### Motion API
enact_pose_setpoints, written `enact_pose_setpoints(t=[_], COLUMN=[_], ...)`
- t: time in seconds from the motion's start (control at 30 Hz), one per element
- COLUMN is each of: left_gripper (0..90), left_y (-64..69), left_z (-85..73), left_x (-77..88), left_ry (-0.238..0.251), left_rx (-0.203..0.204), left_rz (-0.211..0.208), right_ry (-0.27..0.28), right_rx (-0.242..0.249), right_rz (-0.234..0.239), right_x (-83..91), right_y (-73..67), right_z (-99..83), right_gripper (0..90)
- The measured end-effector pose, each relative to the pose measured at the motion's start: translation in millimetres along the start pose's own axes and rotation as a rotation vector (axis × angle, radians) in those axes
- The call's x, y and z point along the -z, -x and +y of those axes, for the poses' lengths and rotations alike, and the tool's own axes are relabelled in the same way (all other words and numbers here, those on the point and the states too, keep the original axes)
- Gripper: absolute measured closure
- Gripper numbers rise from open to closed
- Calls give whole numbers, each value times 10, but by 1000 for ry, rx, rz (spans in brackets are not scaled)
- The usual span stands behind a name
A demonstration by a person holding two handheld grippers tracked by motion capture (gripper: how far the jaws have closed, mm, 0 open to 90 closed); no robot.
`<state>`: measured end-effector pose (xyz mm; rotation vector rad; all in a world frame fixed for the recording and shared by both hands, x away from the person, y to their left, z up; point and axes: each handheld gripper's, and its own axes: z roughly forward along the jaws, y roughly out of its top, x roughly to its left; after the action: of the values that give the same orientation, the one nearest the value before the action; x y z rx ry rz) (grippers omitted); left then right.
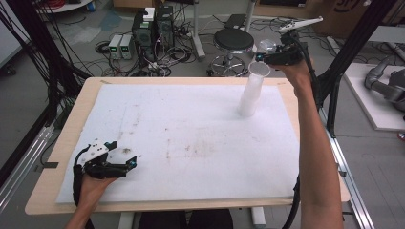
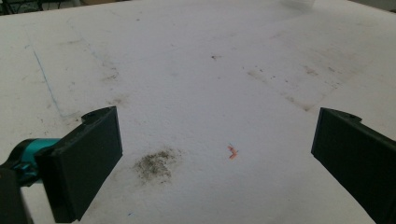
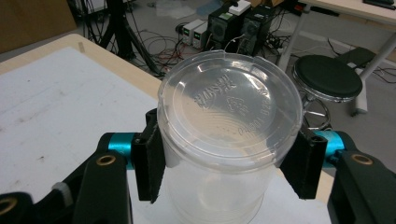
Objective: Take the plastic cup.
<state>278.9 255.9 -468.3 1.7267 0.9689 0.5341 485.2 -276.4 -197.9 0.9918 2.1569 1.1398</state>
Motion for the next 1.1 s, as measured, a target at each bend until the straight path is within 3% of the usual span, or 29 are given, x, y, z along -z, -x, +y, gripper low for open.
enact_pose_setpoints(t=[0.37, 0.57, 0.73, 0.77, 0.83, 0.87, 0.93, 1.1], left_gripper=[18, 18, 18, 18, 18, 18, 18, 18], left_y=[0, 9, 5, 3, 3, 4, 4, -1], left_z=[5, 4, 6, 7, 6, 6, 6, 6], left_x=[-7, -5, -14, -14, -13, -12, -11, -9], left_ry=[-11, -9, -17, -17, -16, -15, -16, -14], left_rx=[-7, -15, -9, -8, -8, -9, -11, -4], left_rz=[-6, -7, -9, -10, -10, -10, -10, -12], right_ry=[34, 77, 99, 104, 105, 107, 111, 123], right_rx=[23, 54, 93, 106, 107, 121, 125, 152], right_rz=[128, 222, 299, 330, 341, 367, 377, 443], right_x=[79, 163, 193, 181, 173, 146, 136, 65], right_y=[-335, -667, -1007, -1126, -1170, -1294, -1332, -1601], right_z=[-166, -277, -405, -462, -484, -543, -563, -695], right_gripper=[401, 401, 402, 403, 403, 403, 403, 403])
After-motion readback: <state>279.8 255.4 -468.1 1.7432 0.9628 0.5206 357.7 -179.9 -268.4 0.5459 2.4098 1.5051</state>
